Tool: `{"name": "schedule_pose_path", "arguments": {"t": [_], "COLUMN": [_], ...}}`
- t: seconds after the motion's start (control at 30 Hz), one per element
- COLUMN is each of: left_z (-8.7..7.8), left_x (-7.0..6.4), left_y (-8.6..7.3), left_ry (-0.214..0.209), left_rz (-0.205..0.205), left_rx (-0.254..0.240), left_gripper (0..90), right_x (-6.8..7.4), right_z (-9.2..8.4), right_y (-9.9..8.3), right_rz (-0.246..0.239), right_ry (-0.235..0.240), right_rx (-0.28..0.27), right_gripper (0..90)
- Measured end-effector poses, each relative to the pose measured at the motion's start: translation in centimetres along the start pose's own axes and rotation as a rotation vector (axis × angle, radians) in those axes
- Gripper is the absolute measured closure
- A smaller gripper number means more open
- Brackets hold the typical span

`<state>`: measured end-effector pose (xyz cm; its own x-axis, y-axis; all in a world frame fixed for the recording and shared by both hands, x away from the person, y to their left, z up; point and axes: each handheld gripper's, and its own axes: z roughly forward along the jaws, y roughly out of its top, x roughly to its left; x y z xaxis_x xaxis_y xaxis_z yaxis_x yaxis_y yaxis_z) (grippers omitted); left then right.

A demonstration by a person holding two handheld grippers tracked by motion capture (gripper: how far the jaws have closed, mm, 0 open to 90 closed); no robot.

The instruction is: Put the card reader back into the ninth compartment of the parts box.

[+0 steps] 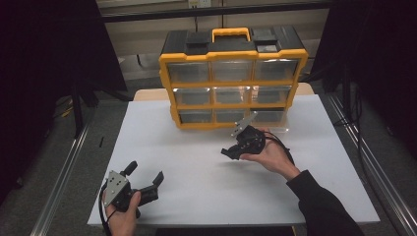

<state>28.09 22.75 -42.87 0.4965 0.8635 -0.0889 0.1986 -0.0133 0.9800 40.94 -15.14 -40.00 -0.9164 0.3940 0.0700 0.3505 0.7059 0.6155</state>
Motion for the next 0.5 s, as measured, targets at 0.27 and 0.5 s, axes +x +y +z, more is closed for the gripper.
{"name": "schedule_pose_path", "arguments": {"t": [0.27, 0.5], "left_z": [-0.1, 0.0], "left_x": [0.1, 0.0], "left_y": [0.0, 0.0], "left_ry": [0.0, -0.004], "left_rz": [0.005, -0.003], "left_rx": [0.003, 0.002], "left_gripper": [2.3, 2.3], "right_x": [0.0, -0.2], "right_z": [-1.0, -1.5], "right_y": [0.0, -0.1], "right_rz": [0.008, 0.019], "right_ry": [0.003, 0.015], "right_rx": [-0.04, -0.083], "right_gripper": [73.9, 73.9]}}
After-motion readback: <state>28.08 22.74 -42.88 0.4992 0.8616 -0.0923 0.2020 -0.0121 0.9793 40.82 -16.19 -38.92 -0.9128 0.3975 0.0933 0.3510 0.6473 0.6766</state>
